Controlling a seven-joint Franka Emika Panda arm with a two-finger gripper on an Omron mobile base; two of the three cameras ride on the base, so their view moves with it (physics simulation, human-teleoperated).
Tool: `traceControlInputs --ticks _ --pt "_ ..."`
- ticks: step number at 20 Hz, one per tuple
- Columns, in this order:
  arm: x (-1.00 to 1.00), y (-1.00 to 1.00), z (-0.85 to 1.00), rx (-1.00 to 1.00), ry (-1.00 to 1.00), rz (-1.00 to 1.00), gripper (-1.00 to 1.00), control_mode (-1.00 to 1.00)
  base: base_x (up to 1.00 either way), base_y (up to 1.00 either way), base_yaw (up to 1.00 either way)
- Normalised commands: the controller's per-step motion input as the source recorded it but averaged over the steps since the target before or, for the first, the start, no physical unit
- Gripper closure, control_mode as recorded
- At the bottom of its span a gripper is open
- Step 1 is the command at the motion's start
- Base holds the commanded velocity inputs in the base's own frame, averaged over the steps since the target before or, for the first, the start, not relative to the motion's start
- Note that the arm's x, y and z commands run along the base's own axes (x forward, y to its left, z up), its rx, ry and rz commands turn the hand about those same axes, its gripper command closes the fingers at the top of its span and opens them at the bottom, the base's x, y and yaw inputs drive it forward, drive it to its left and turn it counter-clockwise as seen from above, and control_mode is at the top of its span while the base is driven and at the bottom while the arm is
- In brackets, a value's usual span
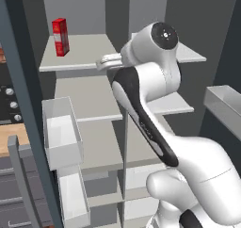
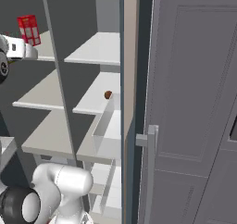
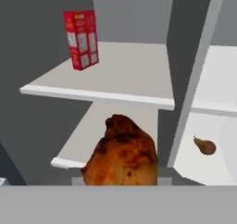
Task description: There's a chicken drumstick in the fridge that needs to be moved to the freezer for freezing. Pick up the chicken drumstick from the fridge, place it on any shelf in the freezer, and close the fridge and freezer doors when done.
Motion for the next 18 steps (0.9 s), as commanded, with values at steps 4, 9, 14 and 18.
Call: traceControlInputs --ticks 4,9,14,18 --pt "0.44 0.59 0.03 -0.12 0.02 -0.02 1.00 -1.00 0.00 0.00 0.00" --pt "0.45 0.23 0.00 -0.06 0.10 0.00 1.00 -1.00 0.00 0.00 0.00" --pt "0.42 0.03 -0.05 -0.02 0.07 0.01 1.00 -1.00 0.00 0.00 0.00" --pt "0.55 0.13 -0.25 0.00 0.00 0.00 1.00 -1.00 0.00 0.00 0.00"
